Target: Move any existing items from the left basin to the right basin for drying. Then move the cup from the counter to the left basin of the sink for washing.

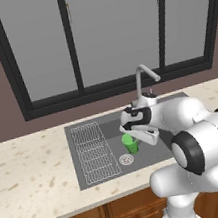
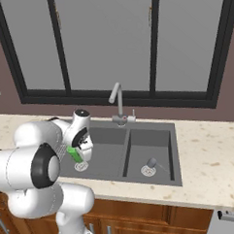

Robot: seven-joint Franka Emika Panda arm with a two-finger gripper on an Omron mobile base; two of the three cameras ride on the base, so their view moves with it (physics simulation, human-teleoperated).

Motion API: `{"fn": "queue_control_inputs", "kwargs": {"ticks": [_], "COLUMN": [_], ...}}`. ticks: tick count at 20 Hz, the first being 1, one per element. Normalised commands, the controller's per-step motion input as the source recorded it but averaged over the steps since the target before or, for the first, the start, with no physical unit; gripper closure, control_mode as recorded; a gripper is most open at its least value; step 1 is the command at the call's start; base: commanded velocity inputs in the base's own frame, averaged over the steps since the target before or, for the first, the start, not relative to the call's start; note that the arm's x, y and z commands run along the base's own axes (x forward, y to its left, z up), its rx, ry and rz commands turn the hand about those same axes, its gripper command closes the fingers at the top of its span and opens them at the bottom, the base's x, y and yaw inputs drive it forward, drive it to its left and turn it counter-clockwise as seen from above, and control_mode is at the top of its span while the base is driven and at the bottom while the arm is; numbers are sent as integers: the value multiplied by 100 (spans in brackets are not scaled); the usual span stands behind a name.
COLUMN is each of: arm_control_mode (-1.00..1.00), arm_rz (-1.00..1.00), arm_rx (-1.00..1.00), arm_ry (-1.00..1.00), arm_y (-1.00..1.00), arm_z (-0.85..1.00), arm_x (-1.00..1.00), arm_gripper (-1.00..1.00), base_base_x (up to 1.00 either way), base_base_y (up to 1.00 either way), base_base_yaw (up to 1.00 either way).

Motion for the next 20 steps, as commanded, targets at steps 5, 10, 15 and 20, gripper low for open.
{"fn": "queue_control_inputs", "kwargs": {"ticks": [5,10,15,20], "arm_control_mode": [-100,-100,-100,-100], "arm_rz": [0,0,0,0], "arm_rx": [0,0,0,0], "arm_ry": [3,3,1,0], "arm_y": [0,0,0,0], "arm_z": [-13,-17,-21,-20], "arm_x": [13,13,9,7], "arm_gripper": [100,100,100,100], "base_base_x": [0,0,0,0], "base_base_y": [0,0,0,0], "base_base_yaw": [0,0,0,0]}}
